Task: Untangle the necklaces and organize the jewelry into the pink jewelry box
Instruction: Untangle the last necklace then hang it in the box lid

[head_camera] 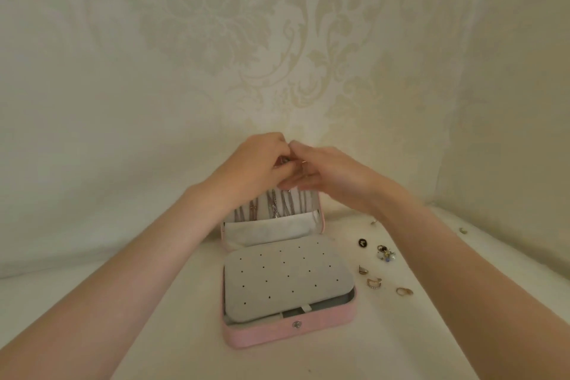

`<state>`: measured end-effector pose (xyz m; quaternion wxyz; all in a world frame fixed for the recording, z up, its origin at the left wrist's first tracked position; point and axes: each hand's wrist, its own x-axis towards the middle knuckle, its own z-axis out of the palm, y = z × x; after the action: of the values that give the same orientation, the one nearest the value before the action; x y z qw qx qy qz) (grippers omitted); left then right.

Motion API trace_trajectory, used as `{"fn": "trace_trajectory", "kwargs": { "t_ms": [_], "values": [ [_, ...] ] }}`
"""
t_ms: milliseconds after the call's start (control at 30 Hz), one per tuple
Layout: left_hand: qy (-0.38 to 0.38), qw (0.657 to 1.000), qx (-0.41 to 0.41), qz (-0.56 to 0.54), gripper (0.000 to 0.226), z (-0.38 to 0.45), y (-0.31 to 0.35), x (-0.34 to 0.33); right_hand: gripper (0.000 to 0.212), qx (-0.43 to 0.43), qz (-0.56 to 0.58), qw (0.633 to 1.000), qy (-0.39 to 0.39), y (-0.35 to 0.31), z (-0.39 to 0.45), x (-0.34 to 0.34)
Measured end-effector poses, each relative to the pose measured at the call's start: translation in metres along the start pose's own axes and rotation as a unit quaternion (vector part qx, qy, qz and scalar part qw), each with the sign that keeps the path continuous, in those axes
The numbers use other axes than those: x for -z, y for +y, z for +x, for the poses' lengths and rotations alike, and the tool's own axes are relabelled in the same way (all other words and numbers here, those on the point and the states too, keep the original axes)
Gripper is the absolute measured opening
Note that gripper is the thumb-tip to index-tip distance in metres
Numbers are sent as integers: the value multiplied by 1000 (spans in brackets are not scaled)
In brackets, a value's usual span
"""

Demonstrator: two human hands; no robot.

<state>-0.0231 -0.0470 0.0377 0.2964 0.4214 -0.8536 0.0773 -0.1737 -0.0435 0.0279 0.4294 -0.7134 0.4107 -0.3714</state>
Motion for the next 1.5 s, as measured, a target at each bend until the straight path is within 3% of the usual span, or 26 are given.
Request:
{"fn": "trace_trajectory", "kwargs": {
  "t_ms": [33,100,200,333,533,767,1067,1300,1500],
  "values": [
    [8,1000,5,-3,20,0,0,0,37,-17,87,996,-32,4,-1,-2],
    [34,999,25,-19,17,-2,-6,2,31,-43,141,989,-23,14,-5,4],
    [58,994,89,-39,16,-9,-21,2,15,-72,92,992,53,22,-9,24],
    [-12,987,134,-86,15,-26,-24,-18,17,-7,79,979,190,16,-8,39],
    [-12,979,148,-140,15,-29,-12,-44,25,61,-45,967,244,-7,13,25],
    [-7,978,168,-121,16,-17,-10,-57,22,47,46,980,189,-18,28,16],
    [-2,969,197,-149,23,-14,-10,-74,21,33,16,986,164,-14,37,16],
    [25,973,205,-104,7,-25,-13,-70,22,2,10,991,133,-8,37,15],
    [-48,984,169,-7,10,-36,-11,-73,21,-13,9,992,124,-6,36,14]
  ]
}}
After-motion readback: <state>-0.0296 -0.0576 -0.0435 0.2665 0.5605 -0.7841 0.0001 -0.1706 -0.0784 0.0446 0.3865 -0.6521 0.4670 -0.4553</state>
